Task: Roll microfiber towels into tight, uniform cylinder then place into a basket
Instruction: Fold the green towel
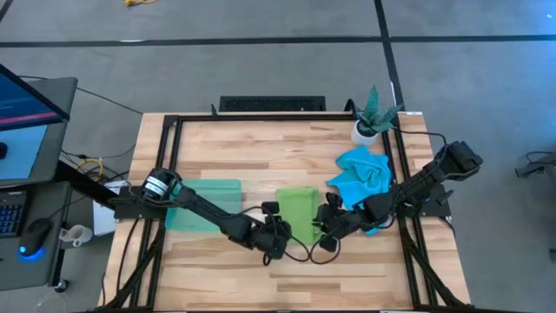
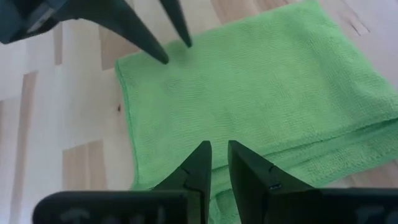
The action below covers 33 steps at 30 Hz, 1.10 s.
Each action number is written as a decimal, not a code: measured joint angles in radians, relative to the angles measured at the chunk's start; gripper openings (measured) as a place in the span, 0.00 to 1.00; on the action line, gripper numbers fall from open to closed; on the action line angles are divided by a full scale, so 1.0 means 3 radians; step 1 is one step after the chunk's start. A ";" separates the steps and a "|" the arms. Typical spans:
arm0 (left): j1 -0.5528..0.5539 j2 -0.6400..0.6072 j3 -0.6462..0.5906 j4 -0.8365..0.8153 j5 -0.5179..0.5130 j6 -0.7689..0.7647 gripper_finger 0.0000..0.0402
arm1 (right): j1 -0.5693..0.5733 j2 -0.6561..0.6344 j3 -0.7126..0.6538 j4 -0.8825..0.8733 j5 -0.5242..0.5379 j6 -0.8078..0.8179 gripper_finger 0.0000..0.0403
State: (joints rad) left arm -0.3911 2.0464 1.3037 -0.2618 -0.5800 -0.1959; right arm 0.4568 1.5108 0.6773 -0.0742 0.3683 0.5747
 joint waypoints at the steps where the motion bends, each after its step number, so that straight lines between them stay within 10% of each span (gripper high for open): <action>1: 0.0000 0.0000 0.0000 0.0012 0.0003 0.0000 0.25 | -0.0005 -0.0001 -0.0005 0.0003 0.0000 0.0000 0.19; 33: 0.0016 0.0001 -0.0240 0.0275 0.0262 -0.0027 0.25 | -0.0247 0.0716 -0.0023 0.0707 -0.0513 -0.0179 0.19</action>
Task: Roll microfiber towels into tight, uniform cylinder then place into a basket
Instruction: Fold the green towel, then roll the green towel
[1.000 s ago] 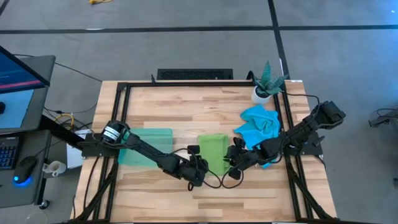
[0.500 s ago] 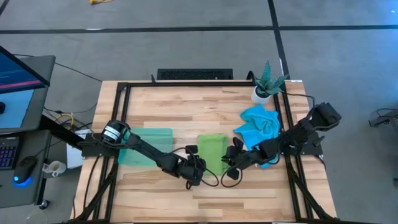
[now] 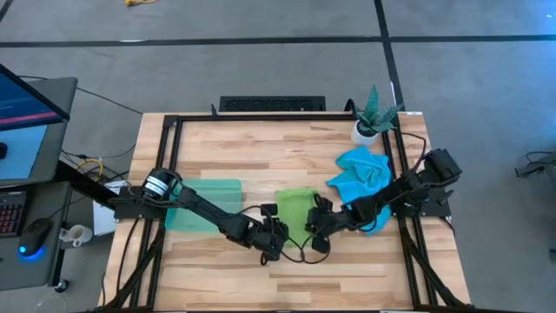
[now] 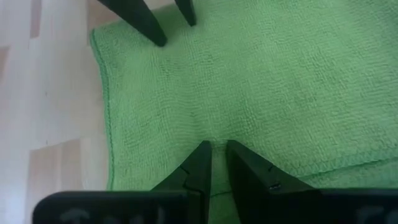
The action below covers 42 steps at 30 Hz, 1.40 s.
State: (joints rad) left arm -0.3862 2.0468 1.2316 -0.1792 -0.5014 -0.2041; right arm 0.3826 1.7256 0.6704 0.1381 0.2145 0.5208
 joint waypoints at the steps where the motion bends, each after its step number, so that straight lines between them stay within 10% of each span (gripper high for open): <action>1: 0.0000 0.0000 0.0000 -0.0012 0.0000 0.0000 0.25 | -0.0001 -0.0001 0.0000 0.0002 -0.0006 0.0004 0.19; 25: -0.0303 -0.0457 0.0005 -0.0307 -0.0505 0.0211 0.25 | 0.0436 -0.1060 -0.0009 -0.0347 0.0275 -0.0294 0.19; 42: -0.0768 -0.0553 0.0005 -0.0310 -0.0864 0.0623 0.25 | 0.1111 -0.1322 0.0379 -0.0611 0.0857 -0.1590 0.19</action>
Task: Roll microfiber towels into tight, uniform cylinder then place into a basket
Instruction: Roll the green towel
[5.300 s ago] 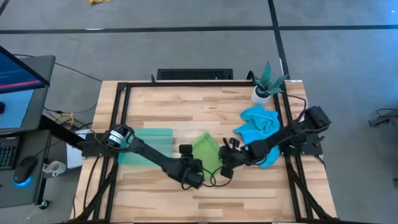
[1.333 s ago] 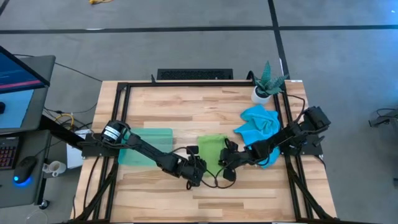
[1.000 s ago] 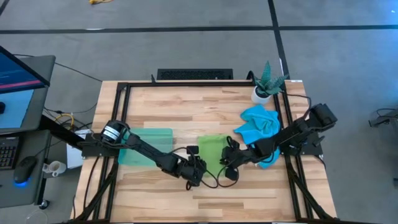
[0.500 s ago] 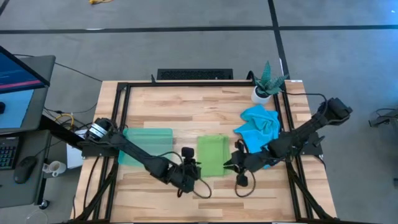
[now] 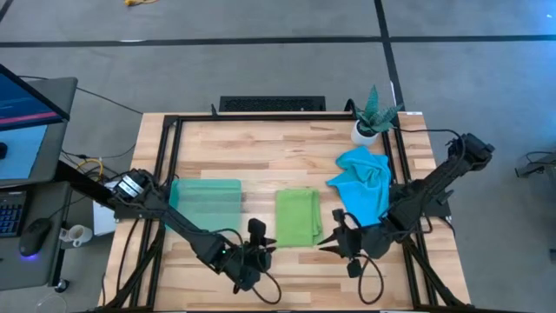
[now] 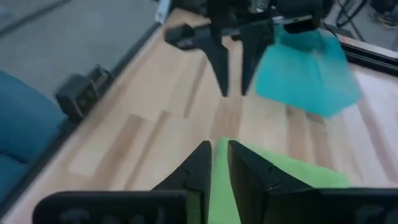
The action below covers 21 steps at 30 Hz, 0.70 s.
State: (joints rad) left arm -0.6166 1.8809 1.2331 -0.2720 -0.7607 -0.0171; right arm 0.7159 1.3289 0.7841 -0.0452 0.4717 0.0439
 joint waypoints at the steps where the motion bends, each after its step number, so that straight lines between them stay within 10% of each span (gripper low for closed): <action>1: 0.0021 0.0001 0.0000 -0.0001 0.0059 -0.0053 0.25 | 0.0014 0.0001 0.0000 -0.0054 0.0046 0.0000 0.19; 21: 0.0333 0.0006 0.0000 -0.0025 0.0691 -0.0597 0.36 | -0.0032 0.0003 -0.0067 -0.0329 0.0078 0.0817 0.19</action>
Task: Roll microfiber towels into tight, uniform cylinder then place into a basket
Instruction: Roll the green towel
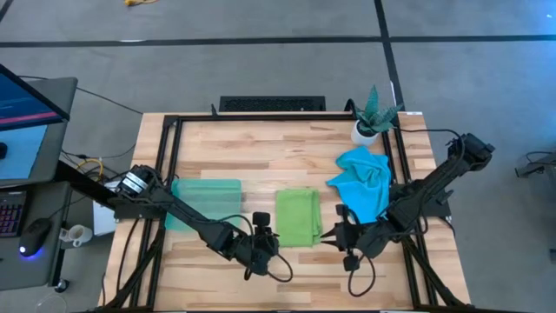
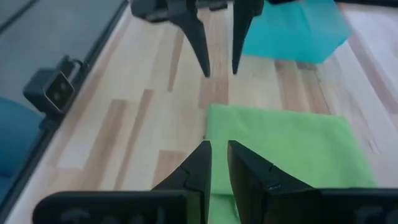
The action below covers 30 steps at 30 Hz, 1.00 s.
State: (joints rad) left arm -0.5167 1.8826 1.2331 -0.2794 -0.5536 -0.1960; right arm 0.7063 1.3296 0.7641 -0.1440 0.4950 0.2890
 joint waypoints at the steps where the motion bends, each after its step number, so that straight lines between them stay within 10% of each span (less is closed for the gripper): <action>1: 0.0000 -0.0001 0.0000 0.0000 0.0002 -0.0003 0.37 | 0.0000 0.0000 -0.0001 0.0048 0.0000 0.0000 0.19; 30: 0.0001 0.0004 -0.0202 0.0301 0.0065 0.0318 0.39 | -0.0269 0.1041 0.0312 0.0114 -0.0069 -0.0062 0.27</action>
State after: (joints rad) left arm -0.5163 1.8839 1.1725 -0.1891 -0.5340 -0.1005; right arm 0.6255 1.6421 0.8578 -0.1097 0.4744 0.2703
